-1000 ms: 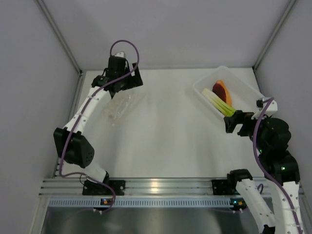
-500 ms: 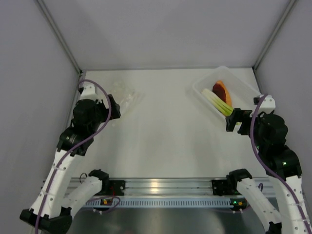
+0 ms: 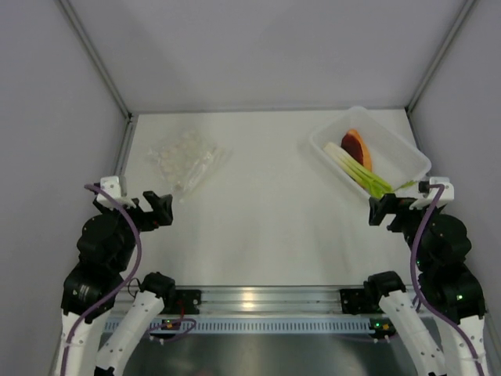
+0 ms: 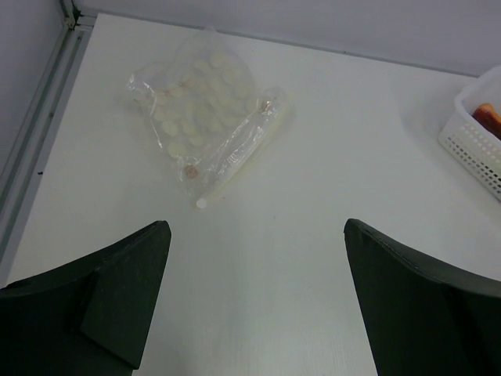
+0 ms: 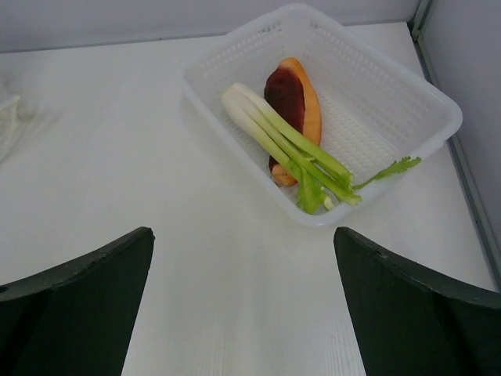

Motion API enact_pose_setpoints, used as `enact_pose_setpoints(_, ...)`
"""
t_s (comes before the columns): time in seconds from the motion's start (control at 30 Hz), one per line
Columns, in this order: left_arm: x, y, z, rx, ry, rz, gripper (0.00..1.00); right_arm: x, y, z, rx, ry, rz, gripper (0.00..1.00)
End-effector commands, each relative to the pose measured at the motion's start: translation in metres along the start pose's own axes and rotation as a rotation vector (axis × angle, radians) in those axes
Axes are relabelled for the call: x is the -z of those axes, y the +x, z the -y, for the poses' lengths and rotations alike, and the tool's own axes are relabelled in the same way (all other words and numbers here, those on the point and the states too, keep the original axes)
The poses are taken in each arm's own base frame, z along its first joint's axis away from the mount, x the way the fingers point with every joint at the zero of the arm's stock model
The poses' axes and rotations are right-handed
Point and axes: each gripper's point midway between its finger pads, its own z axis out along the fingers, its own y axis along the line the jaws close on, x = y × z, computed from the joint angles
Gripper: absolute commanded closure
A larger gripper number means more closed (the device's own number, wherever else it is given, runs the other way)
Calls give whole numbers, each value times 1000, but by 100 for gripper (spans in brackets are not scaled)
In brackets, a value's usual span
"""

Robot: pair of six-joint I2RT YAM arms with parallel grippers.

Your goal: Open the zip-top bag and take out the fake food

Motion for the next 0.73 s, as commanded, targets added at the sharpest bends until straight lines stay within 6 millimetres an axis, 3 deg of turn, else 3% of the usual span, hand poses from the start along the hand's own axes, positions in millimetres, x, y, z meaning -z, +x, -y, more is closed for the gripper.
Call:
enact_pose_setpoints(0.0, 18, -6, -10, -29, -15, 54, 1, -5, -13, 2, 15, 14, 55, 1)
enact_pose_setpoints(0.13, 23, -2, -20, -45, -58, 55, 1, -9, -12, 2, 17, 21, 32, 1)
enact_pose_setpoints(0.37, 25, -2, -17, -49, -33, 59, 1, -13, -20, 7, 9, 65, 24, 0)
enact_pose_setpoints(0.53, 23, 0, -16, -53, -33, 49, 1, -21, -11, -4, -13, 14, -22, 0)
enact_pose_setpoints(0.7, 19, 1, -15, -52, -32, 34, 1, -24, -5, -1, -6, 32, -39, 0)
